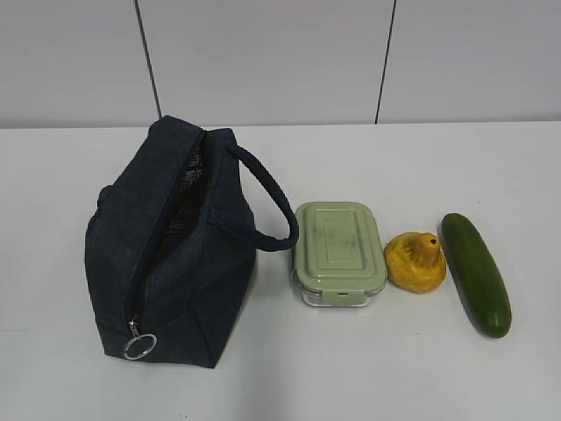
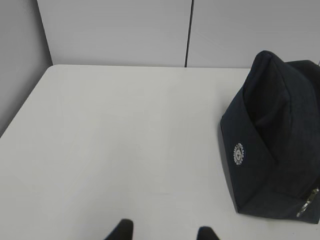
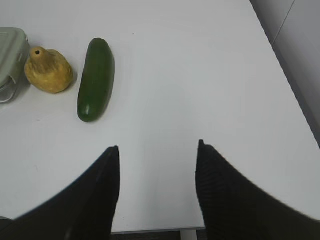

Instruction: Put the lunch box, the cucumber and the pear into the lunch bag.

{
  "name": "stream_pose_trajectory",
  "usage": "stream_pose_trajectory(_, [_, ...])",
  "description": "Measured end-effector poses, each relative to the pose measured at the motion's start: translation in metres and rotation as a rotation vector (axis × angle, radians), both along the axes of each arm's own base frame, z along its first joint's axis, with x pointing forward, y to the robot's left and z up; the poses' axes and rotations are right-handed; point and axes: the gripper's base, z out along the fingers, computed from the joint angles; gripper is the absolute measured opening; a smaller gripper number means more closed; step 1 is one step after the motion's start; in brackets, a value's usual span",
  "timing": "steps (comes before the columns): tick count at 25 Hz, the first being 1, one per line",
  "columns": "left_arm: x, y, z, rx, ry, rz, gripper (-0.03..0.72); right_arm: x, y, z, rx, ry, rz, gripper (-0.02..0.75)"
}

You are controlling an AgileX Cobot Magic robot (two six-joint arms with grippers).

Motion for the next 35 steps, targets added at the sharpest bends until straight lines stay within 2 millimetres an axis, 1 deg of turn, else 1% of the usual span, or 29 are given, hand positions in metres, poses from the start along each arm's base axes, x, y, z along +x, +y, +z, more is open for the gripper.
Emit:
stream_pose_trajectory(29, [0.000,0.000,0.000,-0.001,0.000,-0.001,0.242,0.000,0.000,0.000,0.000,0.000,0.000,0.390])
stream_pose_trajectory(31, [-0.001,-0.001,0.004,-0.011,-0.012,-0.008,0.242,0.000,0.000,0.000,0.000,-0.002,0.003,0.390])
stream_pose_trajectory(33, [0.001,-0.004,0.015,-0.015,-0.039,-0.044,0.242,0.000,0.002,0.003,0.001,-0.027,0.025,0.390])
stream_pose_trajectory(35, [0.009,-0.010,0.028,-0.034,-0.049,-0.098,0.242,0.004,0.005,0.016,0.009,-0.068,0.053,0.390])
